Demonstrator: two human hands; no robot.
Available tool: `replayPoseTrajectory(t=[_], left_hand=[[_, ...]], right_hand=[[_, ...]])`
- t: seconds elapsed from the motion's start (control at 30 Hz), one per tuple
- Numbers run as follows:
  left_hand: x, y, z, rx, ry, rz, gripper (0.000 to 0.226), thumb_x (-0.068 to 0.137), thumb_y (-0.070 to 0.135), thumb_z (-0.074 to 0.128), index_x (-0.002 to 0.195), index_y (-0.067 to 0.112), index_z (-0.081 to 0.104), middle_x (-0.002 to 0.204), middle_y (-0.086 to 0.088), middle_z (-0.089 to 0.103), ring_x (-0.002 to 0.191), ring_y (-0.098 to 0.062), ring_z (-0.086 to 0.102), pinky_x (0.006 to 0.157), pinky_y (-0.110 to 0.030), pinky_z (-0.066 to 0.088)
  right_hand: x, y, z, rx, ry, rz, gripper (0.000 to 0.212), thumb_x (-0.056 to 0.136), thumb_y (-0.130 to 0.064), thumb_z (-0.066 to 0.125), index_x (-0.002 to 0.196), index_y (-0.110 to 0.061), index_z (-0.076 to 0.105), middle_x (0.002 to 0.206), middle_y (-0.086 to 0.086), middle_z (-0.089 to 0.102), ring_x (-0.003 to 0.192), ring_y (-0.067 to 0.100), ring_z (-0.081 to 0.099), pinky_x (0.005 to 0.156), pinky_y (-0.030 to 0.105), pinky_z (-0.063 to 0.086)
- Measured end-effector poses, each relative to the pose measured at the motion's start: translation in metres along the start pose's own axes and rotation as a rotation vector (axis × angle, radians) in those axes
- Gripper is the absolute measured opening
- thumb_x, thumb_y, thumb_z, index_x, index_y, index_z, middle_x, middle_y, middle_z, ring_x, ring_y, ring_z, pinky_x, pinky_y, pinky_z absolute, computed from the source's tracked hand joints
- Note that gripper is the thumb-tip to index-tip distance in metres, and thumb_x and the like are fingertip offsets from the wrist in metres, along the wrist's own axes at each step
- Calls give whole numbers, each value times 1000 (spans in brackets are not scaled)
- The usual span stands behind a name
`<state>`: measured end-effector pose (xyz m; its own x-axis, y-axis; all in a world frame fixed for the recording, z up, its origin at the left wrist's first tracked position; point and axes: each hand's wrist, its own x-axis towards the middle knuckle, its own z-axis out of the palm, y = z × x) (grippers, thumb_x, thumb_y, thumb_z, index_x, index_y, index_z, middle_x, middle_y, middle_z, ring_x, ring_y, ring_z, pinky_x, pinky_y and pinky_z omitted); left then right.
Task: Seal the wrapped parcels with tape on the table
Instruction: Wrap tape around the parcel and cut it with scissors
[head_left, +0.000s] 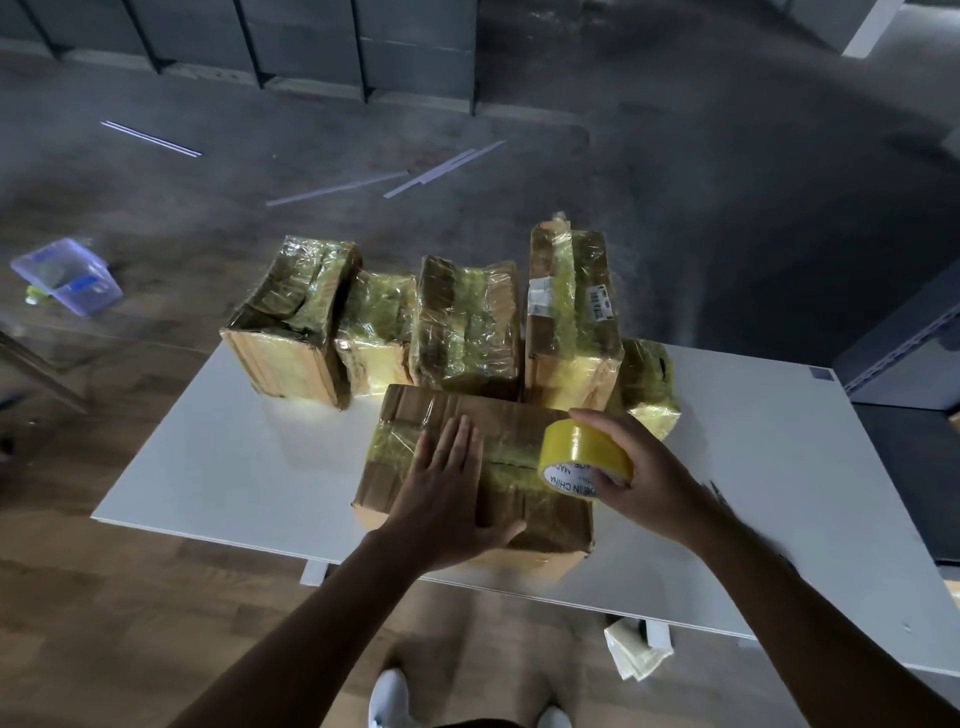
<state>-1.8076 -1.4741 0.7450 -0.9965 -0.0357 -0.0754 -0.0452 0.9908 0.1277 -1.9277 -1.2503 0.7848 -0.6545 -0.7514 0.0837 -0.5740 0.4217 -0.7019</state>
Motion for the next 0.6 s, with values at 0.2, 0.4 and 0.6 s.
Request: replayPoseTrajectory(t=[0.2, 0.4, 0.6], left_hand=[[-1, -3, 11, 19, 14, -6, 117, 74, 86, 22, 152, 3, -1, 160, -16, -10, 147, -26, -15, 119, -48, -8], [3, -4, 12, 20, -4, -1, 117, 73, 87, 19, 152, 4, -5, 159, -15, -14, 146, -26, -18, 120, -48, -6], [3, -6, 14, 24, 34, 52, 103, 77, 82, 27, 153, 13, 13, 158, -21, 2, 147, -36, -1, 117, -56, 9]], right_hand=[[-7, -2, -15, -77, 15, -10, 68, 84, -18, 72, 132, -52, 39, 137, -11, 46, 120, 7, 45, 88, 18, 44], [-29, 21, -63, -590, -176, 30, 54, 81, -41, 73, 131, -36, 53, 118, 1, 60, 92, 20, 62, 74, 21, 45], [-24, 27, -29, -686, -247, 121, 50, 91, -39, 60, 138, -38, 45, 125, 0, 53, 101, 23, 58, 85, 24, 41]])
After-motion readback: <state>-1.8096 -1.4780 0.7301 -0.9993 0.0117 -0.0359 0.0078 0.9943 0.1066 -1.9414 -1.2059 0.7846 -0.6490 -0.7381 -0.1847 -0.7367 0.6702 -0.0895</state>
